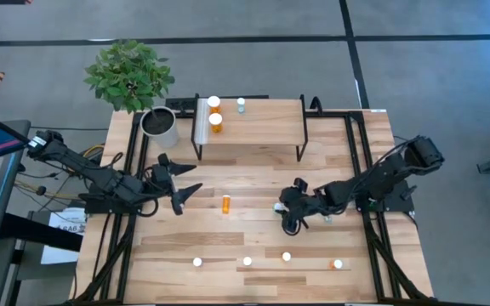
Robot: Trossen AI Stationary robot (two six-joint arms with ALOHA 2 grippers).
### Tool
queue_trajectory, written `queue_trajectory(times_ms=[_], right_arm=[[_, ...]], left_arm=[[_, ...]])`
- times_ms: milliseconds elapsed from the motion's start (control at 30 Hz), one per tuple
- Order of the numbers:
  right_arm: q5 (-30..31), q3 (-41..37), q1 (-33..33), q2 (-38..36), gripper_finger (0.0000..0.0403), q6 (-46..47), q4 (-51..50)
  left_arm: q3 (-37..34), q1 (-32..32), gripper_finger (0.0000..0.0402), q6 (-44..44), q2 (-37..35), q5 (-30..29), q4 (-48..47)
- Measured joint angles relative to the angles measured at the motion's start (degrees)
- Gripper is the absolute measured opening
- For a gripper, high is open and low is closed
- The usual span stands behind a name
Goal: Pick and place medicine bottles onto shelf by color
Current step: Put the left green pill bottle on the shelf aligned with the other green pill bottle
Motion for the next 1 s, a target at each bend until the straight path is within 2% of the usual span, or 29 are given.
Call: queue_trajectory(times_ms=[167,600,733,1000], right_arm=[[-0.16,0.0,-0.38,-0.07,0.0242,-0.23,0.0],[-0.98,0.0,-0.34,-0.11,0.0139,-0.41,-0.24],[-1.07,0.0,-0.34,-0.56,0.0131,-0.41,-0.43],[-1.15,2.36,-0.35,-4.16,0.0143,-3.53,-0.48]], left_arm=[[0.0,0.0,0.029,-0.83,0.02,0.11,-0.54],[0.0,0.0,0.029,-0.93,0.02,0.06,-0.71],[0.0,0.0,0.029,-0.96,0.02,0.06,-0.76],[0.0,0.0,0.029,-1.0,0.02,0.13,-0.78]])
